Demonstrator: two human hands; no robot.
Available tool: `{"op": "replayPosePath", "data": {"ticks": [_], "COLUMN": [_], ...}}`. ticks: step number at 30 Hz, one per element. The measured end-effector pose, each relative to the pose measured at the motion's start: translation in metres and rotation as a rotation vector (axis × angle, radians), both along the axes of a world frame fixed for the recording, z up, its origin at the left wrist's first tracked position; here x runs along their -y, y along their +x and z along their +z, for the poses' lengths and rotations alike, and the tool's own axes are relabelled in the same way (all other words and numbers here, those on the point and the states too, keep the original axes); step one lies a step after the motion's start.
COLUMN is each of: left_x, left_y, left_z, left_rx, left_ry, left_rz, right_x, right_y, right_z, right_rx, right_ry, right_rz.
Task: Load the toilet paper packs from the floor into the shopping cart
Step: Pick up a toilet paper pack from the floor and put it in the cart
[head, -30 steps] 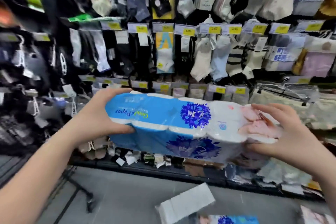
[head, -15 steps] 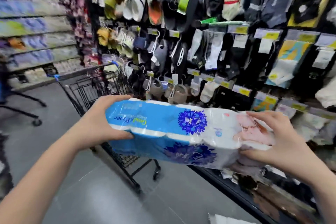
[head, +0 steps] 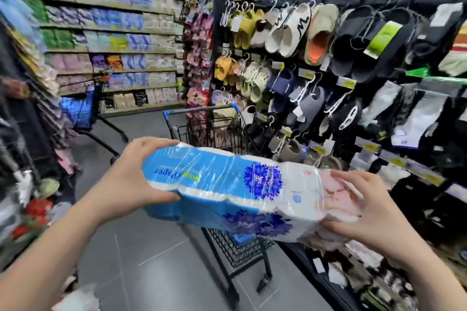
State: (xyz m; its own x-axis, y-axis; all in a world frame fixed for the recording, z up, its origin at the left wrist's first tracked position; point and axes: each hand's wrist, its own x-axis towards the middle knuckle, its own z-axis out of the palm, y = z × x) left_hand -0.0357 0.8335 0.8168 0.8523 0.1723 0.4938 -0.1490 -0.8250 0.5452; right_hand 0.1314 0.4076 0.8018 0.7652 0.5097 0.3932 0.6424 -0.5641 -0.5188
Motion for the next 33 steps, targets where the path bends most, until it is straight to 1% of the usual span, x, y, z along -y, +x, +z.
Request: {"op": "replayPosePath", "data": {"ticks": [1,4,7,14,18,21,27,33], "left_x": [-0.014,-0.054,-0.085,-0.148,-0.187,-0.214,-0.248,-0.277], "left_y": [0.001,0.01,0.024,0.074,0.128,0.177,0.271,0.35], "left_z": [0.0,0.002,0.004,-0.005,-0.009,-0.008,-0.007,-0.013], "left_rx": [0.003,0.002,0.0,-0.029,-0.065,-0.095,-0.126,-0.168], "left_ry": [-0.009,0.011,0.025,0.021,0.029,0.037,0.027,0.03], "left_rz": [0.019,0.049,0.083,0.178,0.21,0.2,0.135,0.079], "right_x": [-0.016,-0.059,-0.098,-0.175,-0.218,-0.241,-0.268,-0.283], "right_y": [0.004,0.023,0.044,0.127,0.177,0.216,0.29,0.343], "right_z": [0.002,0.003,-0.002,-0.019,-0.026,-0.029,-0.031,-0.042], "right_rx": [-0.021,0.026,0.028,0.006,-0.043,-0.033,-0.05,-0.068], "right_ry": [0.003,0.032,0.063,0.077,0.126,0.127,0.137,0.122], "right_rz": [0.005,0.01,0.048,0.115,0.122,0.102,0.075,0.004]}}
